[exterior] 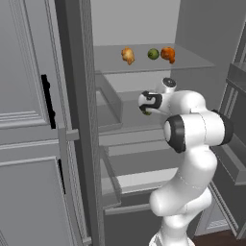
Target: Place one lime and one chicken drumstick in each tupperware on the nearby counter, to pack two identical lunches.
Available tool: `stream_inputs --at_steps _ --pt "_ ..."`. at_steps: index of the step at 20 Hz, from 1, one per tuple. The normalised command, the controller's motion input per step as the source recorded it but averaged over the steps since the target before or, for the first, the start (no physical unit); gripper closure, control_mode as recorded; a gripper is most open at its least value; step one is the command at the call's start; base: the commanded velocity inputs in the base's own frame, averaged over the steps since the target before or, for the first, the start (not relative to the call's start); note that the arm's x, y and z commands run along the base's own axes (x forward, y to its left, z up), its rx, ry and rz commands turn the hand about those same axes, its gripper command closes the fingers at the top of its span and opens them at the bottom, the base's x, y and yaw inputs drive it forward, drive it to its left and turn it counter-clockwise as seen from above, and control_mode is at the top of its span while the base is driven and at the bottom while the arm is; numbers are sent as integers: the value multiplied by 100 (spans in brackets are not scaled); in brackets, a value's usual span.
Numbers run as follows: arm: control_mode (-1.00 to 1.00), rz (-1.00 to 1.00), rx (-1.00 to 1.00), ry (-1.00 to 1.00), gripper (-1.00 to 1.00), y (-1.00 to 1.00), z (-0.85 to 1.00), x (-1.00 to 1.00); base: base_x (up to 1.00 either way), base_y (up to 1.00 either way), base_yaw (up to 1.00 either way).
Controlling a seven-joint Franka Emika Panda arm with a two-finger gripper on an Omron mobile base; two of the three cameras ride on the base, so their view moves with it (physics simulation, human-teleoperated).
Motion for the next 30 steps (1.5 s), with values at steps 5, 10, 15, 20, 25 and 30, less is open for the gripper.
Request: stream_inputs --at_steps 5,10,15,20,25,30 --pt "-100 0 0 0 -100 0 -19 34 0 0 0" --pt "-100 0 0 0 -100 0 -25 28 0 0 0" --pt "-100 0 0 0 -100 0 -11 17 0 0 0" --pt "-100 0 0 1 -100 0 -25 14 0 0 0" --pt "-100 0 0 0 -100 0 -10 19 0 0 0" --pt "-100 0 0 0 -100 -1 -1 5 0 0 0"
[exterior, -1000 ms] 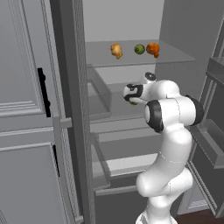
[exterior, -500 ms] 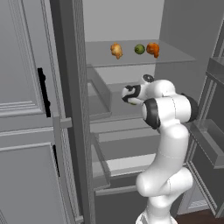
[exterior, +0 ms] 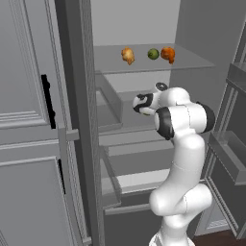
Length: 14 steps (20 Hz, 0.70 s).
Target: Place one lime and one chicken drumstick in each tupperware on the nearby counter, to pack two identical lunches.
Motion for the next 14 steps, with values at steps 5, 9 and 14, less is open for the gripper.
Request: stream_inputs --at_steps 5,9,14 --pt "-100 0 0 0 100 0 0 0 0 0 0" --pt "-100 0 0 0 100 0 0 0 0 0 0" --pt "-100 0 0 0 100 -5 0 -46 0 0 0"
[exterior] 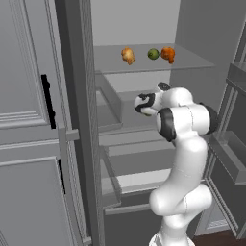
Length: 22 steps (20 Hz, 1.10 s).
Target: Place one lime and one chicken drumstick in each tupperware on the nearby counter, to pack two identical lunches.
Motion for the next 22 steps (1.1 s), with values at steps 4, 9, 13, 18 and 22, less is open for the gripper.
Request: stream_inputs --at_steps 4,9,13,18,22 --pt "-100 0 5 -6 100 -31 2 -100 0 0 0" --pt "-100 0 0 -1 100 -18 49 -97 0 0 0" --pt "-100 0 0 1 100 0 77 -90 0 0 0" --pt "-100 0 0 4 100 0 76 -96 0 0 0" --pt "-100 0 0 3 100 0 66 -100 0 0 0"
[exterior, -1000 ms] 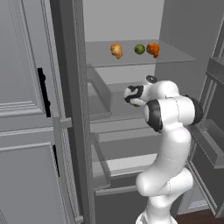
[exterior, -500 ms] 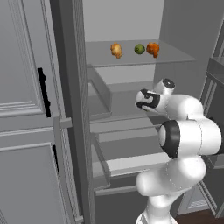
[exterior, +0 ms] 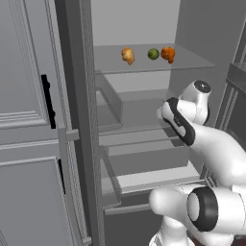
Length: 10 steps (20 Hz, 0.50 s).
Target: Place one lime and one chicken drumstick in each tupperware on the nearby counter, to pack two identical lunches.
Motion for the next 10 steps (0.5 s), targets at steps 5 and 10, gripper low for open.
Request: stream_inputs --at_steps 5,10 --pt "-100 1 -7 6 100 0 51 -100 0 0 0" --pt "-100 0 -11 4 100 0 12 -100 0 0 0"
